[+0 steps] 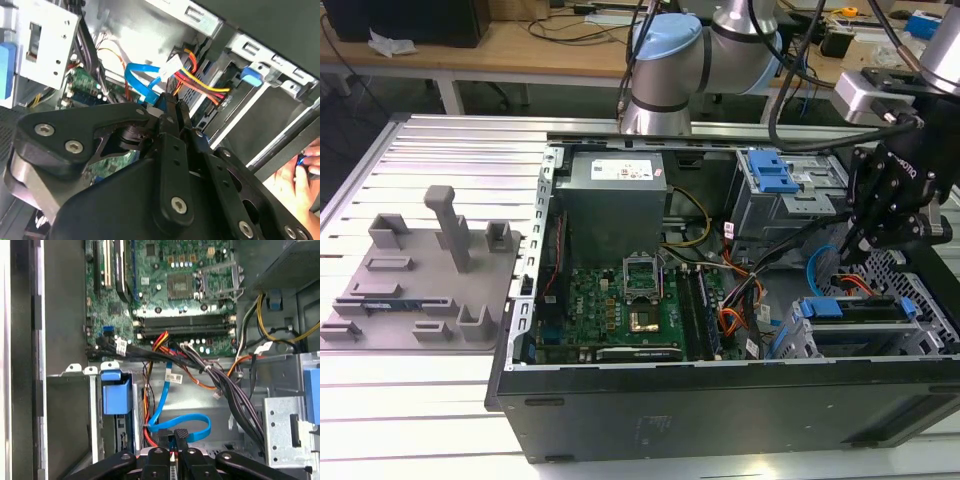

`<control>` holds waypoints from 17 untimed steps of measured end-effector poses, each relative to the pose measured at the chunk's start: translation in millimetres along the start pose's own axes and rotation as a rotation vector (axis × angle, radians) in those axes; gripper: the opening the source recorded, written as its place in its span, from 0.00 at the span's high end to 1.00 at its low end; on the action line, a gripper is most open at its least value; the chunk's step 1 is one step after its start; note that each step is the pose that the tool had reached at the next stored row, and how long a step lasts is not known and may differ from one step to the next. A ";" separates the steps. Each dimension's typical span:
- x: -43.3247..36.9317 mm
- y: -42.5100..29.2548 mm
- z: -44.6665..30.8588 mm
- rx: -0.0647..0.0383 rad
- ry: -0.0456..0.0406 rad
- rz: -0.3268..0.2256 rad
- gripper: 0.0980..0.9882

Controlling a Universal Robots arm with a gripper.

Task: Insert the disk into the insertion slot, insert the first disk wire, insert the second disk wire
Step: 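Insert the second disk wire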

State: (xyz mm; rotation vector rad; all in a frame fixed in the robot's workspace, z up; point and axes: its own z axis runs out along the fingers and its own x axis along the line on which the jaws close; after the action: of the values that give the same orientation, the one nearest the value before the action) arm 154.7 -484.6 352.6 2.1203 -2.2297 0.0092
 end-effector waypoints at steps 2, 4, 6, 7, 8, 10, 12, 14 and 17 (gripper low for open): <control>1.1 1.9 0.3 0.017 -0.0010 0.001 0.93; 1.5 1.8 0.4 0.017 -0.0010 0.001 0.93; 5.1 1.7 0.4 0.017 -0.0048 0.001 0.93; 8.7 1.6 0.7 0.017 -0.0133 0.000 0.93; 11.7 1.4 0.8 0.016 -0.0165 0.000 0.93; 18.9 1.0 1.2 0.016 -0.0231 0.000 0.93; 29.8 0.5 1.8 0.016 -0.0328 0.000 0.93; 33.6 0.6 1.9 0.015 -0.0367 0.000 0.93; 39.4 0.8 2.3 0.015 -0.0429 -0.001 0.93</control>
State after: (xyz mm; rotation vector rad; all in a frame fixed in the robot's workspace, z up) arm 151.8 -524.0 352.4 2.1490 -2.2596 -0.0197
